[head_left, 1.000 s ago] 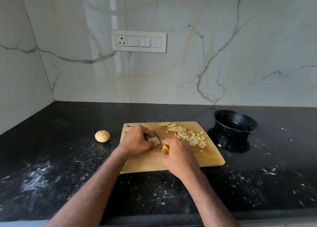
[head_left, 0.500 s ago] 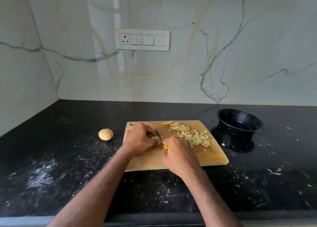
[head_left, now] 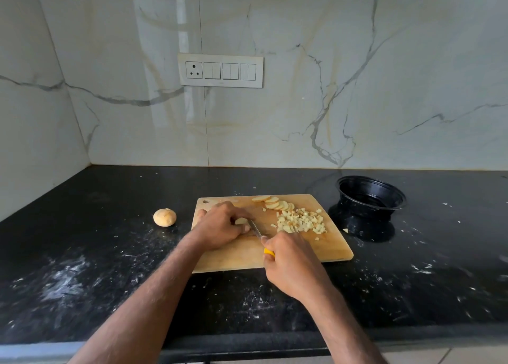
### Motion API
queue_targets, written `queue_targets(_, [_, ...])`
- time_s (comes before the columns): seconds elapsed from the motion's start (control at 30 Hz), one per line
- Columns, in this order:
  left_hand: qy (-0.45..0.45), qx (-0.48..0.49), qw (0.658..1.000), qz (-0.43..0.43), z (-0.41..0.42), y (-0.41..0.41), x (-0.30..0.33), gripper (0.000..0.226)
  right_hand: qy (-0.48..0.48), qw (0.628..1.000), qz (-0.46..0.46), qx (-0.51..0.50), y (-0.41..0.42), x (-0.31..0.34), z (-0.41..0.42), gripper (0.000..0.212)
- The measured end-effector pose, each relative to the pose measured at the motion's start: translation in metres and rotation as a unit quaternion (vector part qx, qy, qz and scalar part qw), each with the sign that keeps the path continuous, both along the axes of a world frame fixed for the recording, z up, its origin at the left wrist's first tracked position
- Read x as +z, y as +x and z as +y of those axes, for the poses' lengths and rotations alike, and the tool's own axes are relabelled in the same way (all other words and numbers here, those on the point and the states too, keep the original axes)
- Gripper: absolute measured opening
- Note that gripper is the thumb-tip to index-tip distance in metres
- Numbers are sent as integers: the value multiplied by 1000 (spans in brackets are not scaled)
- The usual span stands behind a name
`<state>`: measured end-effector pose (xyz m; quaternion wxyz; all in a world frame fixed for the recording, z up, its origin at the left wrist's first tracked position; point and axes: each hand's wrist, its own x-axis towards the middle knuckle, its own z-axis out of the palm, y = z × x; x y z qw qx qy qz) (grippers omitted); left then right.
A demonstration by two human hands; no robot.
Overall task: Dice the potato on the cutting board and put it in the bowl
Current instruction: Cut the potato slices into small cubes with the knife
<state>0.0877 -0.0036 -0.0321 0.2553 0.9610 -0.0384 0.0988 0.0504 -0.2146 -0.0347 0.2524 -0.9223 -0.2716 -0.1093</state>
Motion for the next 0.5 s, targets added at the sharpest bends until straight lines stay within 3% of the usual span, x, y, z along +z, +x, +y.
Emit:
queue_targets(0.23, [-30, 4, 999, -19, 1, 0, 0, 29, -28, 999, 42, 1, 2, 15, -25, 16])
queue_targets(0.33, [-65, 14, 997, -44, 5, 0, 1, 26, 24, 998, 34, -36, 10, 18, -25, 33])
queue_targets(0.5, [-100, 12, 992, -70, 10, 0, 4, 31, 72, 996, 6, -54, 17, 6, 9, 33])
